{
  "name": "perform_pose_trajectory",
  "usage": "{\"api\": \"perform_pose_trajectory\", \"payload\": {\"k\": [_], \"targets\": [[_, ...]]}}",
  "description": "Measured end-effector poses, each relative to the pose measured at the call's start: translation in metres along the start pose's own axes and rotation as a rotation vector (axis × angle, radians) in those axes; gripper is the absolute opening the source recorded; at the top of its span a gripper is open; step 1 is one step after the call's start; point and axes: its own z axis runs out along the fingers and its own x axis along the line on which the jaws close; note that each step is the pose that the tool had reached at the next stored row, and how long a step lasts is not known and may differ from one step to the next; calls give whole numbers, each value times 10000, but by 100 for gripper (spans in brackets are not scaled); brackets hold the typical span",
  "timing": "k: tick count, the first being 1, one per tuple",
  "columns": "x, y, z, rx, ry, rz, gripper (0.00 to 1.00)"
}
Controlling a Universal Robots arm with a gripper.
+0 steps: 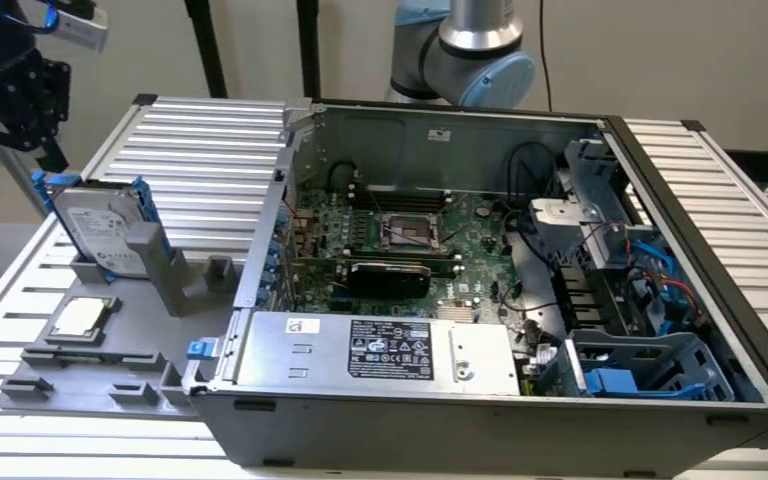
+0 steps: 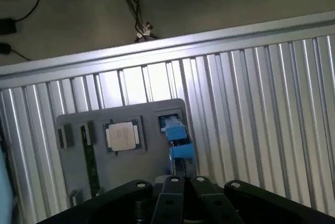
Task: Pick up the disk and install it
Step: 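Pick up the disk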
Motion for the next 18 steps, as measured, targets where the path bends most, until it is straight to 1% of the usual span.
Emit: {"api": "perform_pose_trajectory", "payload": {"k": [6, 7, 14, 18], "targets": [[-3, 1, 3, -4, 34, -1078, 0], [-6, 5, 3, -4, 40, -1194, 100], [-3, 30, 6, 6, 42, -1237, 100], [-4, 29, 39, 15, 37, -1238, 100]]}}
